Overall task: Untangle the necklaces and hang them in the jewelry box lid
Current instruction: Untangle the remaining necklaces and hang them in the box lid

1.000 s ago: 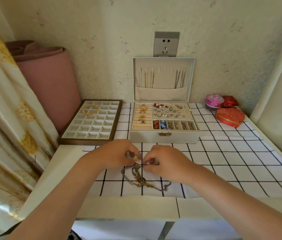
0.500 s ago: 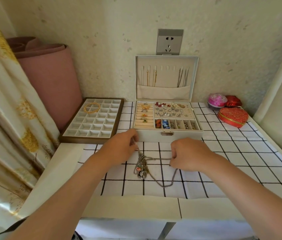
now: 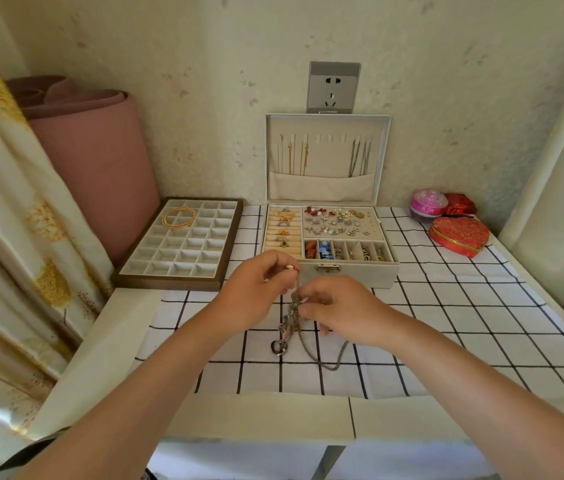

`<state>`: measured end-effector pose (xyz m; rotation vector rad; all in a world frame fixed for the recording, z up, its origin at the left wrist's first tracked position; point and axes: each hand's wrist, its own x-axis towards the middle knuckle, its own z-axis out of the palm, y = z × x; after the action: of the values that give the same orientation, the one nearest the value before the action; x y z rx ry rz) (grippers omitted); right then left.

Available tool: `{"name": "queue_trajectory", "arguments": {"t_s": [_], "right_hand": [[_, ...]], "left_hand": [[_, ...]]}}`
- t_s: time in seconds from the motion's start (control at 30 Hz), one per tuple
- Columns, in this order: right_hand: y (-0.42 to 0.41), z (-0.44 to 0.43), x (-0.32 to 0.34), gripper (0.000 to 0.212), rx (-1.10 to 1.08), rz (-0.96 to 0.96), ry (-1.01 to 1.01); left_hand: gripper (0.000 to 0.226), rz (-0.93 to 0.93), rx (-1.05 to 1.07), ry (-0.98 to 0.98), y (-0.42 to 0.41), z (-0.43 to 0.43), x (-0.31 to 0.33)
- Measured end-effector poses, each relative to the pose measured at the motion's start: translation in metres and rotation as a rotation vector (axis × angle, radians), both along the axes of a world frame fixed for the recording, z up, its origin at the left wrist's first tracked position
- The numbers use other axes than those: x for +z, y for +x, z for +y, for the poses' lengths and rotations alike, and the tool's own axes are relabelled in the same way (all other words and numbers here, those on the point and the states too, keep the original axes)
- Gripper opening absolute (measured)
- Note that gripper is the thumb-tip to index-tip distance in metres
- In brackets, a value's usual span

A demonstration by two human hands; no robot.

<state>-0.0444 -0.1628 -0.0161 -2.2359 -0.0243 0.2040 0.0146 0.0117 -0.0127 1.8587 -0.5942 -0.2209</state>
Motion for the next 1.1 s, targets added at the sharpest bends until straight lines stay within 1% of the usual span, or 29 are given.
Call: {"name": "queue_trajectory", "arguments": {"t_s": [0.03, 0.1, 0.17, 0.23, 0.27, 0.3, 0.33, 0.4, 0.47, 0.5, 0.53, 0.57, 0.63, 0.7, 0.77, 0.8, 0.87, 0.93, 1.03, 1.1], "right_hand": [[0.001, 0.000, 0.001, 0.016, -0.020, -0.019, 0.011], [0.002, -0.002, 0.005, 0.011, -0.060, -0.047, 0.046], [0.001, -0.004, 0.011, 0.009, -0.063, -0.028, 0.096], [0.001, -0.006, 0.013, 0.008, -0.063, -0.002, 0.081], [0.001, -0.006, 0.013, 0.008, -0.085, 0.011, 0.075], [0.002, -0.006, 0.013, 0.011, -0.122, 0.035, 0.119], [0.002, -0.006, 0.015, 0.015, -0.173, 0.073, 0.232], [0.002, -0.003, 0.019, 0.024, -0.249, 0.159, 0.541], [0.001, -0.001, 0.024, 0.029, -0.280, 0.189, 0.790], [0.000, -0.001, 0.026, 0.029, -0.294, 0.184, 0.861], [0.000, -0.001, 0.026, 0.026, -0.301, 0.178, 0.890], [-0.001, -0.001, 0.027, 0.023, -0.296, 0.168, 0.867], [0.000, -0.005, 0.024, 0.019, -0.255, 0.132, 0.690], [0.000, -0.010, 0.021, 0.027, -0.224, 0.091, 0.504], [0.002, -0.013, 0.018, 0.033, -0.213, 0.058, 0.358], [0.002, -0.014, 0.018, 0.034, -0.195, 0.022, 0.242], [0.003, -0.018, 0.015, 0.028, -0.149, -0.046, -0.026], [0.001, -0.023, 0.013, 0.019, -0.107, -0.040, -0.189], [-0.003, -0.030, 0.011, 0.018, -0.047, 0.009, -0.430], [-0.004, -0.031, 0.010, 0.016, -0.022, -0.005, -0.557]], "left_hand": [[0.019, 0.020, 0.012, -0.037, 0.000, 0.000, 0.001], [0.018, 0.045, 0.036, -0.107, 0.000, 0.000, 0.003], [0.018, 0.065, 0.071, -0.192, -0.001, -0.001, 0.006], [0.018, 0.103, 0.125, -0.288, -0.002, -0.003, 0.011], [0.017, 0.132, 0.153, -0.330, -0.002, -0.003, 0.013], [0.016, 0.172, 0.177, -0.366, -0.001, -0.003, 0.015], [0.016, 0.223, 0.196, -0.400, -0.001, -0.003, 0.017], [0.017, 0.335, 0.218, -0.465, 0.001, 0.000, 0.019], [0.018, 0.407, 0.231, -0.485, 0.002, 0.002, 0.021], [0.019, 0.426, 0.240, -0.482, 0.002, 0.002, 0.022], [0.019, 0.437, 0.250, -0.475, 0.002, 0.003, 0.022], [0.020, 0.443, 0.260, -0.465, 0.002, 0.003, 0.023], [0.021, 0.447, 0.273, -0.431, 0.002, 0.003, 0.023], [0.021, 0.450, 0.269, -0.393, 0.002, 0.003, 0.023], [0.022, 0.452, 0.260, -0.358, 0.001, 0.002, 0.023], [0.022, 0.453, 0.256, -0.343, 0.000, 0.001, 0.023], [0.022, 0.449, 0.253, -0.315, -0.002, 0.000, 0.023], [0.020, 0.430, 0.258, -0.277, -0.002, 0.000, 0.022], [0.015, 0.420, 0.275, -0.204, -0.002, 0.000, 0.021], [0.014, 0.402, 0.292, -0.140, -0.001, 0.001, 0.018]]}}
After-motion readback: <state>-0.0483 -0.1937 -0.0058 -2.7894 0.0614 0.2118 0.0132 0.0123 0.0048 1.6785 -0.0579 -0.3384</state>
